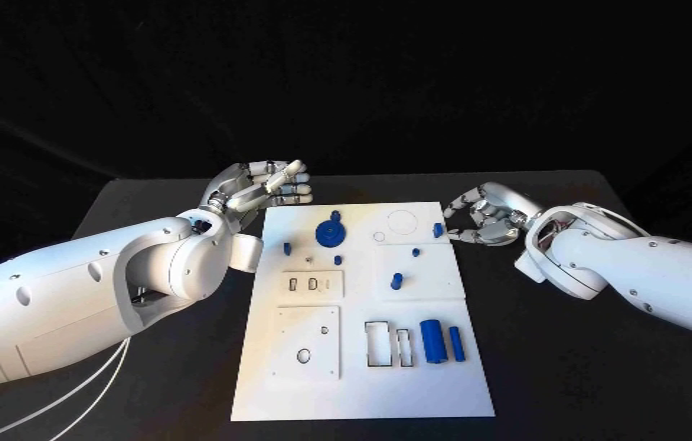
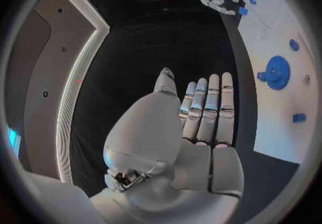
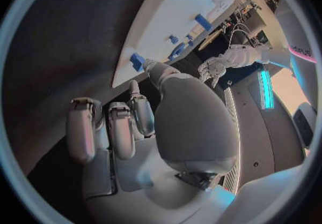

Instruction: Assemble the parts on the task board

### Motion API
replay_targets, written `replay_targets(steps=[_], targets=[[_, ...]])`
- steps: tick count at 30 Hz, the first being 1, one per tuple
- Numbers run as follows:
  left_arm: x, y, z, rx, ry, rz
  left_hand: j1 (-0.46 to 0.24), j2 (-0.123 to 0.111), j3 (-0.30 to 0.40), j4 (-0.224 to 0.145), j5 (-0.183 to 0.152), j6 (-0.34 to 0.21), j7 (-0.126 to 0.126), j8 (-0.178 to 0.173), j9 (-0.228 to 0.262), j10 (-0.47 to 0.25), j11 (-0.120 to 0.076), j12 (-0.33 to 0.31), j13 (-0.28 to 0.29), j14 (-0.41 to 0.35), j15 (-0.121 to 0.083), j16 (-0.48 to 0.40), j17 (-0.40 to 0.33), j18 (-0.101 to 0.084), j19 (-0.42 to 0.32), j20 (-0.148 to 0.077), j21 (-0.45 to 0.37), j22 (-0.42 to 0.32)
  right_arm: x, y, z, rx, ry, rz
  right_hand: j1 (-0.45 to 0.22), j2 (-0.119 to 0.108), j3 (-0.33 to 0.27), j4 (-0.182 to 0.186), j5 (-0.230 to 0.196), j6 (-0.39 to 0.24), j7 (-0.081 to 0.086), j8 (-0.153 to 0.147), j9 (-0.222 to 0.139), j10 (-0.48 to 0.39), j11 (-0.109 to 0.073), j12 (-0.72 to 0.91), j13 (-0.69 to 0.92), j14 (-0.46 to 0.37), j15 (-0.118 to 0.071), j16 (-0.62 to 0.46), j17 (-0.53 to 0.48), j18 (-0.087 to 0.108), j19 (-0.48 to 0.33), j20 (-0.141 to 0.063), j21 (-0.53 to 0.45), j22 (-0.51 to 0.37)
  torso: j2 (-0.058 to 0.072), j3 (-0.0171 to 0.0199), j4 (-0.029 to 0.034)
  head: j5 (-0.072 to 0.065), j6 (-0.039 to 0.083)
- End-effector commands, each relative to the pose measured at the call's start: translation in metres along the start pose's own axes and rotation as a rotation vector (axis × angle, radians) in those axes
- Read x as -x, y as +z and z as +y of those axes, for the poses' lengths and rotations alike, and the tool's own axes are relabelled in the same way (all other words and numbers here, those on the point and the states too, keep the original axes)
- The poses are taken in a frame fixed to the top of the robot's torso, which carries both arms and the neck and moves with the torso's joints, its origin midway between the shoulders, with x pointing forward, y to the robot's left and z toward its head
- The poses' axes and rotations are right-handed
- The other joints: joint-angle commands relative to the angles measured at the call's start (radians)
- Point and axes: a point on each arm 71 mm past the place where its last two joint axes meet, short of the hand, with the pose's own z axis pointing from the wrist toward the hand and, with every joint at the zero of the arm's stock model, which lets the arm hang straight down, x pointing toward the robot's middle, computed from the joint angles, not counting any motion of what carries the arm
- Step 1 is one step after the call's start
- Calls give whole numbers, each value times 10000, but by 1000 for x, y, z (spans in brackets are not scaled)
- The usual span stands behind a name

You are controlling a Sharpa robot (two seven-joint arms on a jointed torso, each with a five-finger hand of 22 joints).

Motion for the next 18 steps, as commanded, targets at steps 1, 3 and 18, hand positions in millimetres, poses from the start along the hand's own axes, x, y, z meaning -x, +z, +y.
replay_targets(steps=[1, 3, 18], targets=[[-3, 0, -1, -109, -109, 219, 17, 92, -49, -13, -34, -77, 143, -64, 8, -71, 28, -23, 1, -40, -1, -61, 9, 71, -35, 17, -55, -14, -5, 2, 0, -38, 331, 196, 83, 21, 72, -20, 70, -11, 39, -49, -12, 20, 21, -1, 376, 1025, 57, 61, 2627, -68, 75, 60, 43, 1635, 5, -12, 8, 12, -37], [-3, 0, -1, -105, -108, 218, 17, 92, -49, -13, -34, -77, 143, -64, 8, -71, 28, -23, 1, -40, -1, -61, 9, 71, -35, 17, -55, -14, -8, 4, 0, -73, 372, 227, 86, 34, 107, -34, 86, 4, 39, -43, -15, 33, 21, 11, 387, 1025, 58, 61, 2627, -72, 86, 61, 56, 1647, -1, -12, 3, 28, -56], [-2, -1, -1, -78, -94, 188, 23, 102, -62, -16, -35, -79, 143, -62, 18, -71, 28, -21, 2, -42, 0, -69, 21, 72, -38, 19, -57, -16, -22, 10, -3, -276, 456, 317, 79, 101, 294, -91, 122, 75, 38, -14, -33, 83, 18, 57, 430, 1025, 57, 61, 2627, -79, 113, 62, 83, 1674, -2, -15, 0, 70, -65]])
